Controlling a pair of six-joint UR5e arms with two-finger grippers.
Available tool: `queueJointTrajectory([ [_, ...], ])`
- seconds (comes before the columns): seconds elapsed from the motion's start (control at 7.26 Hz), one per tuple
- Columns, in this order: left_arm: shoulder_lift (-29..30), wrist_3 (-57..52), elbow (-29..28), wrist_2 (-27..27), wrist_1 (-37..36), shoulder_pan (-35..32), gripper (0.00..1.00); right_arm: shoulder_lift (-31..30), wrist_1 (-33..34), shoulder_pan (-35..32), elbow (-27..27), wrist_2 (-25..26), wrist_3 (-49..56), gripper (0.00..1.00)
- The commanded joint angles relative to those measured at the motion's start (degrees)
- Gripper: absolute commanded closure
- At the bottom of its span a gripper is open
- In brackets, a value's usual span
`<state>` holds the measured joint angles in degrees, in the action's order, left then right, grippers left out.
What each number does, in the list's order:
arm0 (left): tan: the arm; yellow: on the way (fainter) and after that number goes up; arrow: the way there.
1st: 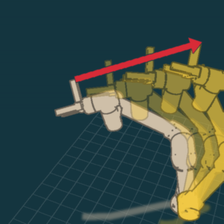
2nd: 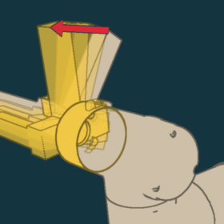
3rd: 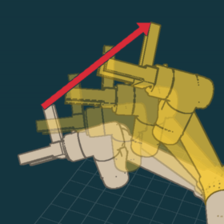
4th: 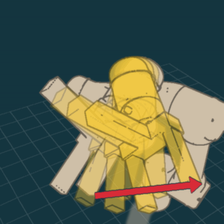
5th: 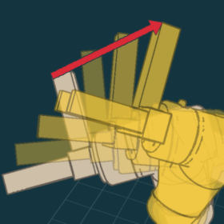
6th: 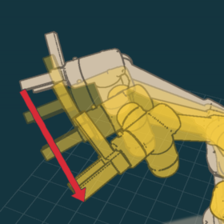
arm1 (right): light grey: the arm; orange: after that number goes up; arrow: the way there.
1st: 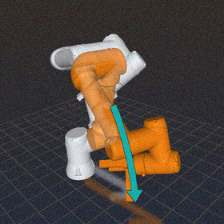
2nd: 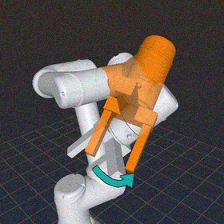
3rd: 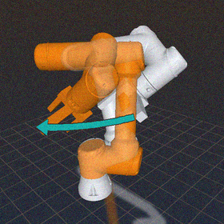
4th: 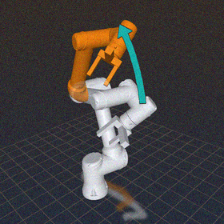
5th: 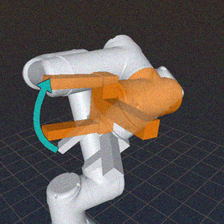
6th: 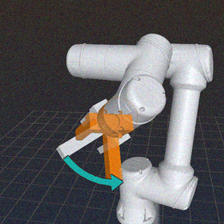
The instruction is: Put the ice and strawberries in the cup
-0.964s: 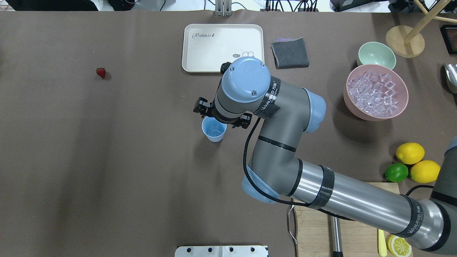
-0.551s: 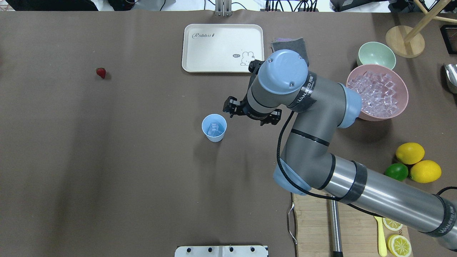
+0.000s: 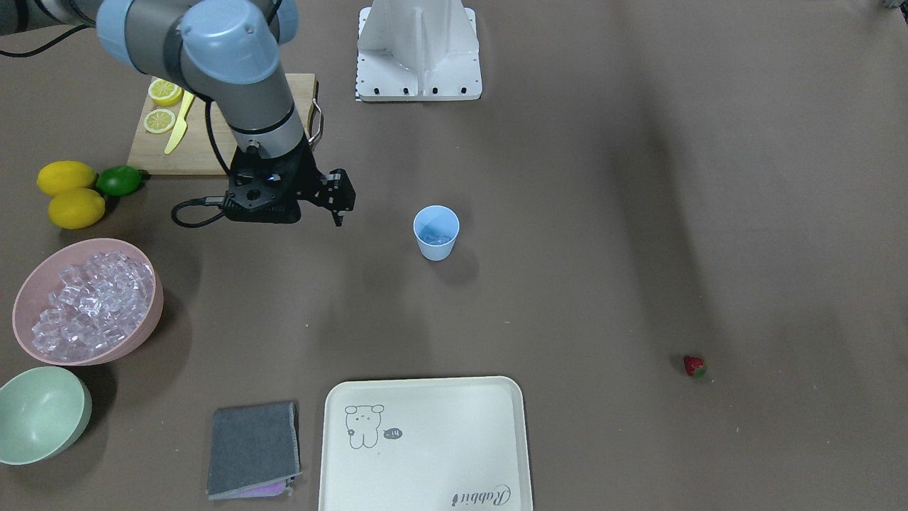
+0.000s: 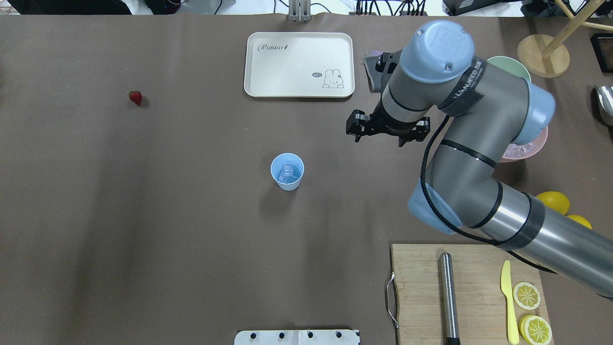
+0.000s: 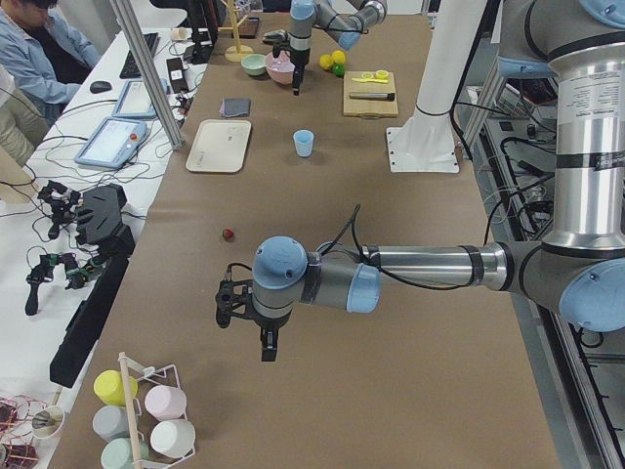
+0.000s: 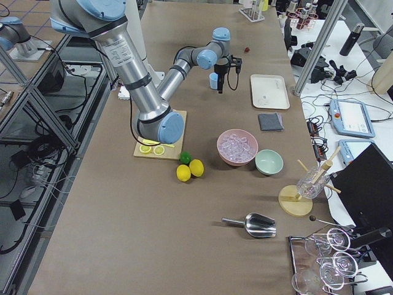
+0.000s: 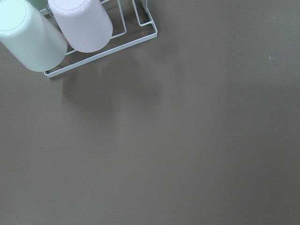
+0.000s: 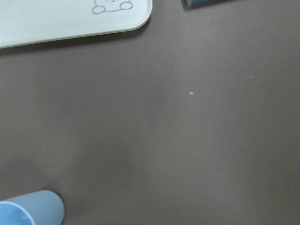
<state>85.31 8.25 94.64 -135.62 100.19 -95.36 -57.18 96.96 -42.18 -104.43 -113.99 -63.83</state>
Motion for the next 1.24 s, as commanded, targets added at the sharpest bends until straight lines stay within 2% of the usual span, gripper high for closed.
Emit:
queueJointTrajectory([
  [0.0, 0.03, 0.19, 0.28, 0.00, -0.08, 0.00, 0.02, -4.86, 0.24, -4.74, -1.83, -1.40, 7.29, 0.00],
  [0.28, 0.03, 0.19, 0.72, 0.00, -0.08, 0.00, 0.02, -11.07, -0.45, -8.60, -4.80, -1.67, 10.36, 0.00],
  [0.41, 0.03, 0.19, 0.81, 0.00, -0.08, 0.00, 0.02, -15.29, -0.55, -11.75, -5.95, -2.28, 18.48, 0.00],
  [0.83, -0.06, 0.19, 1.08, 0.00, -0.08, 0.00, 0.02, -22.25, -0.46, -22.12, -5.44, -9.20, 33.19, 0.00],
  [1.1, 0.03, 0.10, 0.99, 0.00, 0.00, 0.18, 0.02, -26.92, -0.46, -29.33, -4.21, -9.49, 42.51, 0.00],
])
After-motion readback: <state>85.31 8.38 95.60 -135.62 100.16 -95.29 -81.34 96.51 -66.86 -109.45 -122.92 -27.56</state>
